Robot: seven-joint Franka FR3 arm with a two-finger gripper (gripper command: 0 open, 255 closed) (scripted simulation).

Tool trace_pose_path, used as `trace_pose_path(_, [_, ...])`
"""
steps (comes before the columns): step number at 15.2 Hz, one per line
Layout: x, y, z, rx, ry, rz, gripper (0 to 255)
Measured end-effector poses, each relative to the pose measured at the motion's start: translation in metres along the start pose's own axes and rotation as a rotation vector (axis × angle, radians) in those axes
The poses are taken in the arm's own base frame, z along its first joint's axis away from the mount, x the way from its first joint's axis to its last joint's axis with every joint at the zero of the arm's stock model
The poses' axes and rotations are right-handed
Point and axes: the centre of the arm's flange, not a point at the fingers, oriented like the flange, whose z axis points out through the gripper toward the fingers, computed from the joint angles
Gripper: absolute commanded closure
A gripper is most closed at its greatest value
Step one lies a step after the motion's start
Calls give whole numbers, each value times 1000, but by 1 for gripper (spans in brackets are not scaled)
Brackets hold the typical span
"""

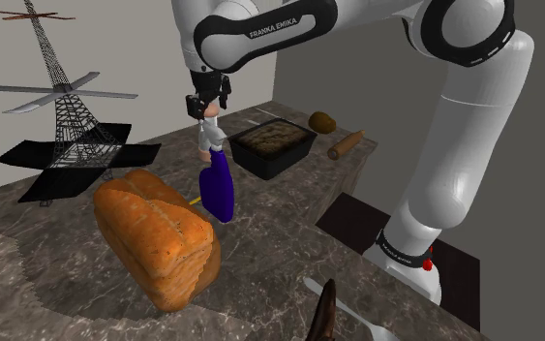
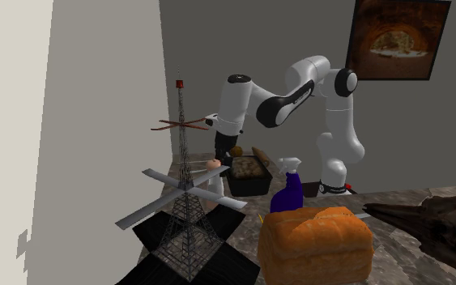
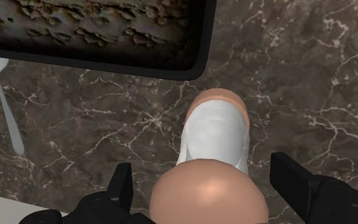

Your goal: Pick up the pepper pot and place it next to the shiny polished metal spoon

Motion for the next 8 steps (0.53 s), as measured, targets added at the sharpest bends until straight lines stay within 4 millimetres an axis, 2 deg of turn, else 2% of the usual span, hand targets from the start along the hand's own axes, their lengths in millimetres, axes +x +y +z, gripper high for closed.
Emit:
trace_pose_path(2, [0,0,0,0,0,0,0])
trace_pose_path(3, [0,0,0,0,0,0,255])
trace_pose_path(8, [0,0,0,0,0,0,255])
